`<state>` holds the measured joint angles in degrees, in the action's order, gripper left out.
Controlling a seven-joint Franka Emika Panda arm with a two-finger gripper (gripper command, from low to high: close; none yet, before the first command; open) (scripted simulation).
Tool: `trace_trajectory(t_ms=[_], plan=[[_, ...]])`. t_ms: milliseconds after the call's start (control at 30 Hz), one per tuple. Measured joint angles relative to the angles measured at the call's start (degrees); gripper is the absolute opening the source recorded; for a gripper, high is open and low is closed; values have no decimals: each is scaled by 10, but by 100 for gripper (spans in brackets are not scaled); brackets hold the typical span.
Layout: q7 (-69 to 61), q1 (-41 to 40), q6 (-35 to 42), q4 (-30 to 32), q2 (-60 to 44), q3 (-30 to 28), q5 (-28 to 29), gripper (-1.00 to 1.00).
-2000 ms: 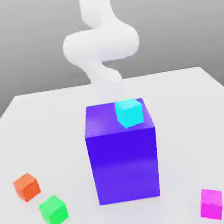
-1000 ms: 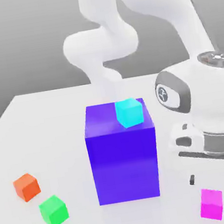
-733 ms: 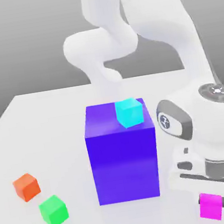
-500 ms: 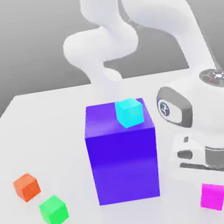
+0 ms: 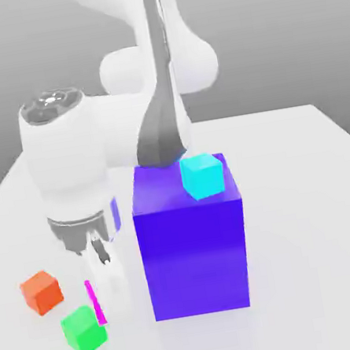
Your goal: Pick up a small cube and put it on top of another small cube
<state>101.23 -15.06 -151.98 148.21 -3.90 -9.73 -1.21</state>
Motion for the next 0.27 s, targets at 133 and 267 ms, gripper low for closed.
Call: trace_trajectory(t_ms=[133,267], plan=[[-15,-10,-71,4,-67,12,-33,-100],[-19,-13,-86,3,-82,17,-39,100]])
